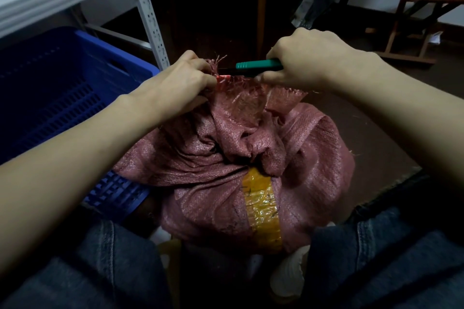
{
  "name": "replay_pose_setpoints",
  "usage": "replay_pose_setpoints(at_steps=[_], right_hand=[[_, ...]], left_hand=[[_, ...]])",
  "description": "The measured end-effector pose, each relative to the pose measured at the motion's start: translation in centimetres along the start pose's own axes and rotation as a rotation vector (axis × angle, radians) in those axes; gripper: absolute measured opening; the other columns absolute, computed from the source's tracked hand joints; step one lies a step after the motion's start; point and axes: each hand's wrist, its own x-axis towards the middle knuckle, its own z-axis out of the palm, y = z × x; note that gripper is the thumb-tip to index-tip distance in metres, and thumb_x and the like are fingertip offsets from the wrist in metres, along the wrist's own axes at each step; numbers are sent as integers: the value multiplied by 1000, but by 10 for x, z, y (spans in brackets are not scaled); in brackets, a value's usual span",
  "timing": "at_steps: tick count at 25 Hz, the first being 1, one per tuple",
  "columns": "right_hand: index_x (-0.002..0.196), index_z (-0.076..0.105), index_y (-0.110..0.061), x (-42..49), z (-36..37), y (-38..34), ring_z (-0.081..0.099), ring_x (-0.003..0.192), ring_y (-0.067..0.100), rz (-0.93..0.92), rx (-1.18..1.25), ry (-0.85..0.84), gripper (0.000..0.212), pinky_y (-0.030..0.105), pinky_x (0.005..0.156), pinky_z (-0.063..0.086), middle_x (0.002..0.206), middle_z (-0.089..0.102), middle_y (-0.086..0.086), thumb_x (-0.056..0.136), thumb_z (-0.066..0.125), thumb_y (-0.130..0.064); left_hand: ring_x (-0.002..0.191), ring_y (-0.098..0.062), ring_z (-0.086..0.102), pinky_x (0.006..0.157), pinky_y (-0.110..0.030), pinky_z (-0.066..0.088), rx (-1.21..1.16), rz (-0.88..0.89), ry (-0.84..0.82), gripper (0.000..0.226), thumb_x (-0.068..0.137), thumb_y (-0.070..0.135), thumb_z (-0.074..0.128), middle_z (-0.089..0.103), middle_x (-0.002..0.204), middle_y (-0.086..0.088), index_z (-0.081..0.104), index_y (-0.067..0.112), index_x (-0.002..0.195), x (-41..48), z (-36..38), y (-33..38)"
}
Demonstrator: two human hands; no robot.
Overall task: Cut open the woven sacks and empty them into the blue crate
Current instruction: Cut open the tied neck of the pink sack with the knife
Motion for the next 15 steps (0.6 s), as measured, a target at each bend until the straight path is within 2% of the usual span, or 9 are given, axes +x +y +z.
replay_pose_setpoints(at_steps=[5, 9, 15], right_hand=[[120, 61, -21, 0, -1, -2, 58, 102, 37, 11, -18, -19, 49, 34, 70, 36, 99, 57, 12, 87, 52, -57], [121, 60, -19, 0, 4, -9, 59, 102, 37, -8, -92, -20, 48, 35, 69, 36, 110, 60, 15, 89, 51, -54], [120, 60, -17, 0, 8, -16, 58, 102, 37, 8, -44, -70, 48, 35, 70, 37, 108, 59, 15, 89, 51, -53]], left_hand=[[106, -37, 47, 90, -46, 45, -13, -9, -3, 26, 76, 12, 73, 59, 114, -19, 67, 6, 101, 0, 0, 3], [109, -35, 46, 90, -45, 46, -35, -12, -3, 29, 77, 10, 71, 58, 116, -18, 67, 7, 105, -1, -1, 5], [109, -35, 46, 89, -46, 47, -31, -3, -6, 25, 78, 11, 70, 57, 117, -18, 68, 6, 103, -3, -1, 7]])
